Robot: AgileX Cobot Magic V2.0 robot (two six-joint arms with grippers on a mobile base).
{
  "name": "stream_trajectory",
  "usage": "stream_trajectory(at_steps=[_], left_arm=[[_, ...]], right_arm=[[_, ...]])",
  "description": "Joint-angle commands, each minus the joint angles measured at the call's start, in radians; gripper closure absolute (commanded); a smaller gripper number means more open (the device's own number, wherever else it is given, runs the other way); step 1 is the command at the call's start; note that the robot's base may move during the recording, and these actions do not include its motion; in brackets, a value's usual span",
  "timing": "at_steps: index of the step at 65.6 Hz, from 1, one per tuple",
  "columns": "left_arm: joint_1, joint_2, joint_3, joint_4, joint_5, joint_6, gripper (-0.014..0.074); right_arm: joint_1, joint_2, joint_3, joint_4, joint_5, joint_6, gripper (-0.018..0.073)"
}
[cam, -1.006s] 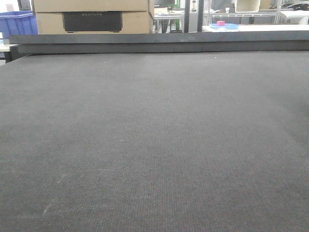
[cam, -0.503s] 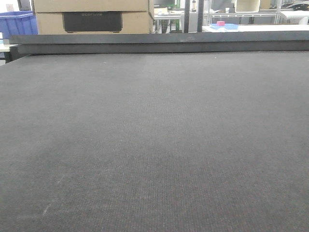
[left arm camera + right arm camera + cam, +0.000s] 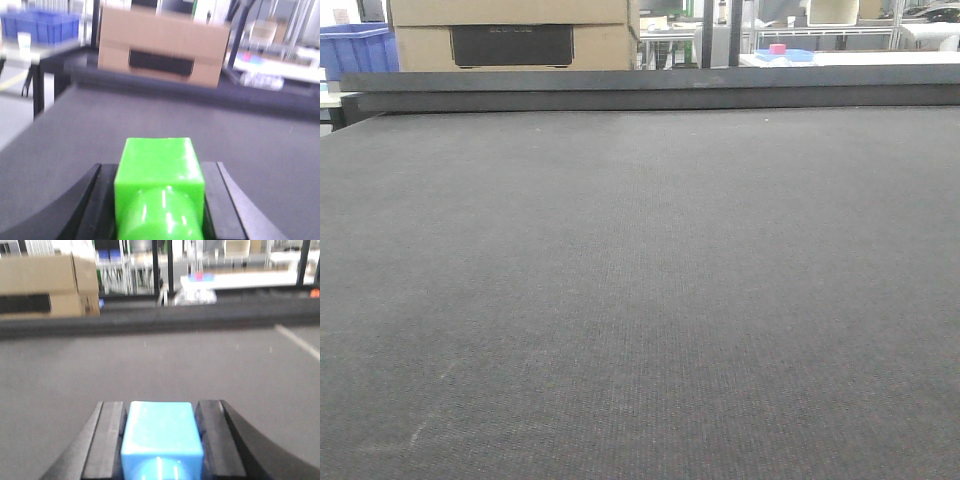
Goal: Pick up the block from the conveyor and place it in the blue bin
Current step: 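Lift both held blocks up off the conveyor belt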
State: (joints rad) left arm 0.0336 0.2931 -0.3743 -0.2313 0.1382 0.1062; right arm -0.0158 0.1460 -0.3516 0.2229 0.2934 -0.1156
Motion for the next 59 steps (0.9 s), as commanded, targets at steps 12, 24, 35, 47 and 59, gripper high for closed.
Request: stream_trajectory(at_steps=[12,24,35,47,59], left_arm=[[0.002,-0.134,0.003,-0.011,-0.022,0.004,0.0707],[0.002,-0.15,0.003,-0.011,-0.022,0.004,0.0707],[0.002,-0.15,0.003,-0.011,-0.022,0.004,0.0707],[0.002,-0.15,0.003,-0.011,-0.022,0.004,0.0707],[0.002,-0.15,0.003,-0.011,-0.022,0.004,0.0707]], right_arm=[[0.001,-0.101,0.003,0.002,-0.023,-0.006,0.0727],[0.001,-0.101,0.003,0.002,-0.025,-0.006,0.0727],[0.001,-0.101,0.003,0.002,-0.025,-0.006,0.0727],[0.001,-0.101,0.003,0.002,-0.025,-0.006,0.0727],[0.001,-0.101,0.003,0.002,-0.025,-0.006,0.0727]])
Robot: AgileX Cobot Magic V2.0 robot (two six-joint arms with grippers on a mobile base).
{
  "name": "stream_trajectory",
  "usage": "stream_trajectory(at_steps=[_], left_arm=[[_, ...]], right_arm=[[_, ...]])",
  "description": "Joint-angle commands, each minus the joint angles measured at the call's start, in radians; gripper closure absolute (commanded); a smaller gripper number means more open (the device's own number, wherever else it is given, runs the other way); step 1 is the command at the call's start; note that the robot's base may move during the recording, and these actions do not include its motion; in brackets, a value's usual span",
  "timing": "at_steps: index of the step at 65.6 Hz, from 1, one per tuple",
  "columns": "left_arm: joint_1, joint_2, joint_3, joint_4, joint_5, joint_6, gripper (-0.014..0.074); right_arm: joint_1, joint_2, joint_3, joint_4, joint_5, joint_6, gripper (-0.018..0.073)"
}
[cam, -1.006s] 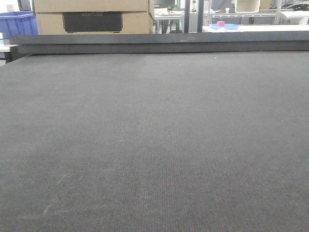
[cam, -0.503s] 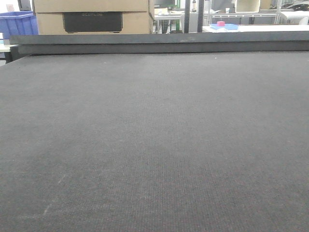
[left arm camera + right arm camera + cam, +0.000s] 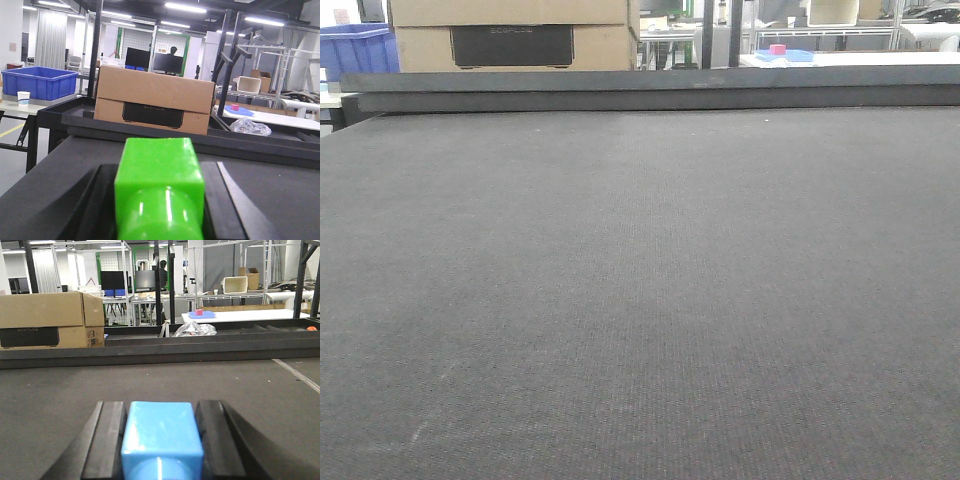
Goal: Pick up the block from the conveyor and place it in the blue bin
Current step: 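Lift both held blocks up off the conveyor belt, then drive base away from conveyor toward shelf of blue bins, holding blocks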
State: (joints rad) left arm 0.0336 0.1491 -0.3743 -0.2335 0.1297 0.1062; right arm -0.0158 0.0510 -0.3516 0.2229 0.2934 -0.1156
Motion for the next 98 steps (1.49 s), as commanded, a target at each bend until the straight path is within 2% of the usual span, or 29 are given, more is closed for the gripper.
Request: stream_trajectory(at_steps=[1,98], left_arm=[[0.002,-0.006,0.003,-0.008,-0.013,0.004,0.0707],[0.002,-0.008,0.003,-0.008,-0.013,0.004,0.0707]], right_arm=[[0.001,-0.006,0.003,0.002,-0.025,-0.006,0.0727],[0.001,-0.012,0.003,0.002,-0.025,-0.006,0.0727]])
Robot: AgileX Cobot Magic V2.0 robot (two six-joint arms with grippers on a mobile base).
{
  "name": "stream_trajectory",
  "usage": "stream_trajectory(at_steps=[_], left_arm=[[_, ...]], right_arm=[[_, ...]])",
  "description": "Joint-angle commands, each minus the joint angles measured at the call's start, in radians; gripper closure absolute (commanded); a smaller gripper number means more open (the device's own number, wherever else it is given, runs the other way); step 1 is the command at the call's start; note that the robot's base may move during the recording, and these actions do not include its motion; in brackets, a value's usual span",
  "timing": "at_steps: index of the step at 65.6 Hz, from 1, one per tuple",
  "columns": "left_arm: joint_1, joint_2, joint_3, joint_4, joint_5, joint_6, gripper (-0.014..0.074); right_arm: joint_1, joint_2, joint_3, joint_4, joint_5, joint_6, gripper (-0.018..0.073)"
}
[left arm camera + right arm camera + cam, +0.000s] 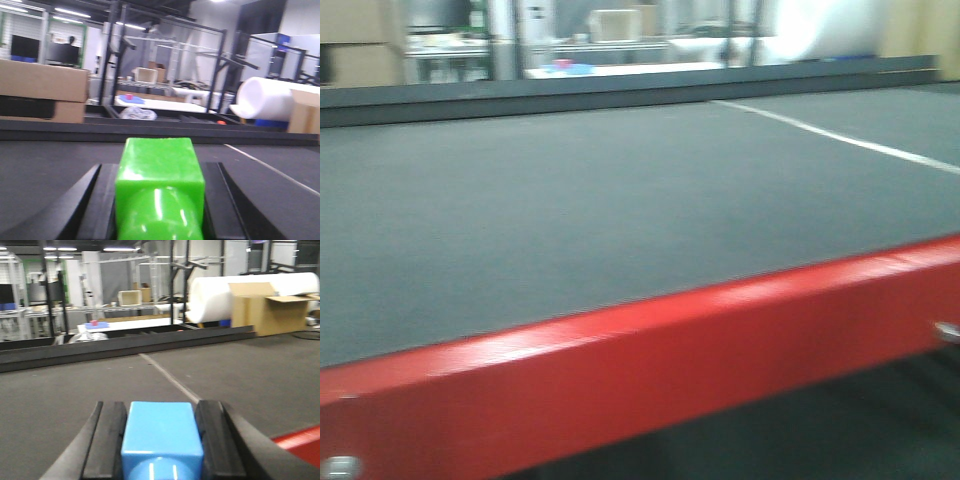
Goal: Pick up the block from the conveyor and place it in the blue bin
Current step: 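Drive base away from conveyor toward shelf of blue bins, holding blocks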
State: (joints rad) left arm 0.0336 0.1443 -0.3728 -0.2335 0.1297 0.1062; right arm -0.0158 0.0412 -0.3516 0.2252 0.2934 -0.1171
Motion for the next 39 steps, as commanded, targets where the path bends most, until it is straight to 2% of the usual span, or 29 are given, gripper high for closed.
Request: stream_trajectory(at_steps=[1,39], left_arm=[[0.002,-0.003,0.001,-0.008,-0.013,0.004,0.0707],[0.002,-0.003,0.001,-0.008,-0.013,0.004,0.0707]], right_arm=[[0.001,-0.003,0.003,0.0,-0.025,-0.005,0.0727],[0.001,-0.003,0.003,0.0,-0.025,-0.005,0.0727]])
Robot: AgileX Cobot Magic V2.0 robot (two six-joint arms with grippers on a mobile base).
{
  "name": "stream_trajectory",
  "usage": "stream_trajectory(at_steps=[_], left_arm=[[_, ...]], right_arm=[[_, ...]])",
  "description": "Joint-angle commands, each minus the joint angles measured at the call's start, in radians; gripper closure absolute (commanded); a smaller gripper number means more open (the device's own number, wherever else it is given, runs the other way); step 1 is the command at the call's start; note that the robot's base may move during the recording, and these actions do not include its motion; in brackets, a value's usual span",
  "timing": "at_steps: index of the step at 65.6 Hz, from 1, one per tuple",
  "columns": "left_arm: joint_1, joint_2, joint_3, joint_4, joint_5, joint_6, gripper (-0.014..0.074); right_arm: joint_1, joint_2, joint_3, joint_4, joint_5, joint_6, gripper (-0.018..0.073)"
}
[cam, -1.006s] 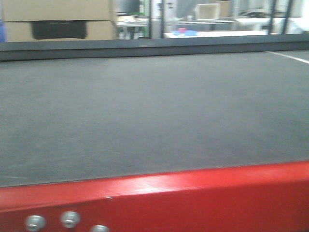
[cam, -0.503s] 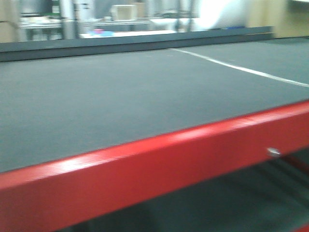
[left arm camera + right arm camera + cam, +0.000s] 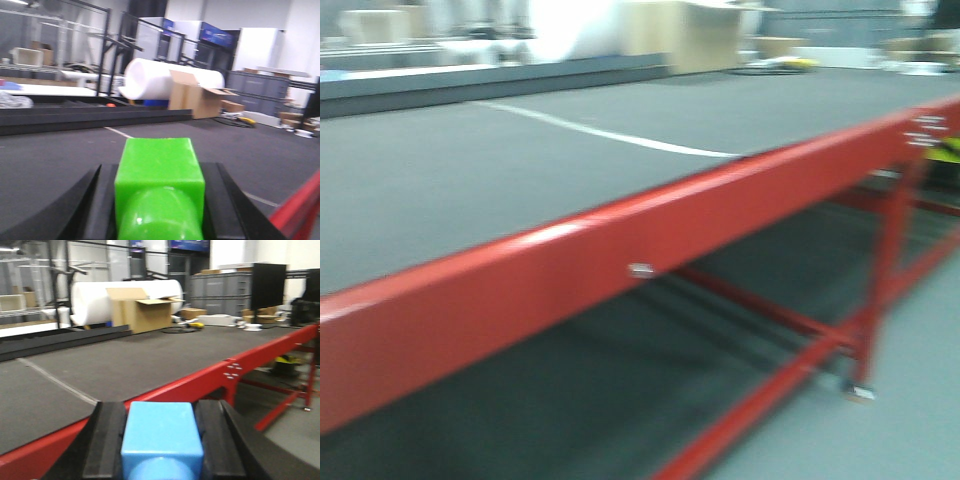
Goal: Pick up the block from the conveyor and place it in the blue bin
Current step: 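Drive base away from conveyor toward shelf of blue bins, holding blocks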
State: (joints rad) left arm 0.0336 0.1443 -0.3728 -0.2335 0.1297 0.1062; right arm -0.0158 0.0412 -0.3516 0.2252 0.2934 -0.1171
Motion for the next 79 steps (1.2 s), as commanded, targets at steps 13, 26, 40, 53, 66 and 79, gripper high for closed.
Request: stream_trajectory(at_steps=[13,26,40,53,66,79], left_arm=[[0.002,-0.003,0.001,-0.008,-0.013,0.004,0.0707],[0.002,-0.003,0.001,-0.008,-0.013,0.004,0.0707],[0.002,-0.003,0.001,-0.008,-0.013,0.004,0.0707],[0.002,-0.003,0.001,-0.008,-0.013,0.004,0.0707],[0.002,-0.003,0.001,-0.008,-0.013,0.004,0.0707],[0.002,-0.003,0.001,-0.008,-0.013,0.004,0.0707]], right_arm=[[0.001,-0.003,0.003,0.0,-0.025,-0.005,0.0727],[0.001,-0.003,0.003,0.0,-0.025,-0.005,0.0727],[0.001,-0.003,0.003,0.0,-0.025,-0.005,0.0727],[0.001,-0.003,0.003,0.0,-0.025,-0.005,0.0727],[0.001,-0.003,0.003,0.0,-0.025,-0.005,0.0727],[0.001,-0.003,0.003,0.0,-0.025,-0.005,0.0727]])
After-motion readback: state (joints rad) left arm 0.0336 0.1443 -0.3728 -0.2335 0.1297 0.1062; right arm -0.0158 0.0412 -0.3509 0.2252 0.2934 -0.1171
